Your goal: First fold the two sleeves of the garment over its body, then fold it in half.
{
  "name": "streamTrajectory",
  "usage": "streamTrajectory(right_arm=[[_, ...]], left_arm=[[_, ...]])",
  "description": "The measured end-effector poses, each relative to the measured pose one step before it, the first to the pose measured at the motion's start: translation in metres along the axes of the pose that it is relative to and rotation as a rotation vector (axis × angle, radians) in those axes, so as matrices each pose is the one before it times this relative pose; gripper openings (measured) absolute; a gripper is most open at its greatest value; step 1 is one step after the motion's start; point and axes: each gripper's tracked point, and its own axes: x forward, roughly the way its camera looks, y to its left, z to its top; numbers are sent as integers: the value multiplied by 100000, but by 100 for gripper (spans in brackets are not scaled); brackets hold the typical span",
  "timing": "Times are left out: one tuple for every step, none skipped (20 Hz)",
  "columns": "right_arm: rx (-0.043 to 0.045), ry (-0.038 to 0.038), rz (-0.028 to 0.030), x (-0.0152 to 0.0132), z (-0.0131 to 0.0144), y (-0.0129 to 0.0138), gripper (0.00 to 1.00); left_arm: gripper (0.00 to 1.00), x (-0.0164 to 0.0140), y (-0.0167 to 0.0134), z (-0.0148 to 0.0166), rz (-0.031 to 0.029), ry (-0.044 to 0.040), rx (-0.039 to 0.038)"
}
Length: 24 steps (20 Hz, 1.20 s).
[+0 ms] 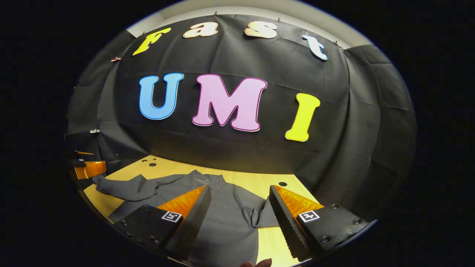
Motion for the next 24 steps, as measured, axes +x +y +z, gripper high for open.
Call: streamTrajectory(right_arm=[[144,160,-403,-5,-70,-188,98],[305,210,-274,-36,-86,-90,98],[468,340,-505,120,-196,-213,98],[673,700,-739,161,-191,-380,98],[372,781,-1125,216,-344,-661,98],[-477,100,-1685,348,-218,-1029,98],[-1083,20,-1816,415,-265,-1158,98],[-1089,1195,-1536,680,-623,-1440,98],[-753,1753,-1422,992,-917,-1562,98],[108,2189,-1453,1152,-1006,-1760,98],[1250,2480,-1736,1123,-978,-1796,98],[2049,2812,-1238,1400,-1268,-1867,98],[2112,3185,-1826,1557,-1427,-2004,98],[1081,2471,-2391,1516,-1162,-1673,98],[316,3019,-2568,1473,-1288,-1736,98],[-108,2947,-1791,1550,-1370,-1649,98],[-483,3015,-1803,1161,-1310,-1416,98],[-301,2907,-1304,1509,-1354,-1322,98],[372,2521,-1291,1171,-1011,-748,98],[824,2773,-875,1444,-1073,-766,98],[666,2456,-38,957,-1073,-407,98],[-202,2874,-68,929,-1007,-350,98],[-814,2658,-52,958,-876,-366,98],[-598,2163,457,825,-797,-227,98]], left_arm=[[96,6,-59,-368,-163,441,-166],[96,-43,-101,61,-177,253,71],[96,-25,-47,-66,-200,-139,139],[96,69,-102,113,-290,13,-18],[96,0,-333,-163,-465,203,-101],[95,98,-336,-25,-377,213,-57],[96,84,-470,-208,-468,294,149],[96,134,-487,-57,-254,694,503],[96,202,-546,-198,128,558,427],[96,209,-533,73,78,345,95],[96,127,-692,-83,-74,569,125],[96,194,-685,92,188,834,550],[96,223,-651,-93,547,963,1021],[96,64,-519,144,308,420,669],[96,100,-623,70,215,119,568],[96,51,-586,79,199,479,455],[95,149,-507,-120,439,821,343],[95,43,-476,-11,479,831,96],[96,20,-454,-220,616,764,-64],[96,-66,-316,-37,844,869,131],[96,-61,-295,-233,1159,823,438],[96,-35,-317,-27,1288,672,458],[96,-139,-352,-189,1245,857,225],[96,-79,-309,-48,748,611,-186]])
